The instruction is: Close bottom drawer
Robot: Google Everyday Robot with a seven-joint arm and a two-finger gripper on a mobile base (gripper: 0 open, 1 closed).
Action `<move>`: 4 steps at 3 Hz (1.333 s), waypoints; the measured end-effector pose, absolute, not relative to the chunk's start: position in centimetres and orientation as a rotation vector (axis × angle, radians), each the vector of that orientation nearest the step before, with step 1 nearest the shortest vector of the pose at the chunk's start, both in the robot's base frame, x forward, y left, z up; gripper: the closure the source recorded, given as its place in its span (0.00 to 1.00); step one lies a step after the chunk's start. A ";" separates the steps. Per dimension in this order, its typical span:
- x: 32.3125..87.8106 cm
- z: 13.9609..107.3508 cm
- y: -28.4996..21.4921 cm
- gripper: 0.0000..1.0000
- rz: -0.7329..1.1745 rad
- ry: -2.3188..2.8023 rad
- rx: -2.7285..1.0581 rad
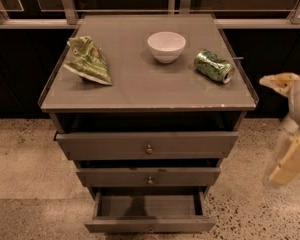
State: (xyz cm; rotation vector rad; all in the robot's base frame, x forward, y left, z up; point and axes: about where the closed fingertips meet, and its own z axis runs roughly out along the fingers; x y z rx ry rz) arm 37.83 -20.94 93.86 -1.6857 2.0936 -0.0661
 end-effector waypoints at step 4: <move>27.0 60.8 -16.6 0.00 0.440 2.123 -1.255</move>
Offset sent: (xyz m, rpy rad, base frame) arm -0.1716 0.0224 -0.5403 0.6533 0.3043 -0.4196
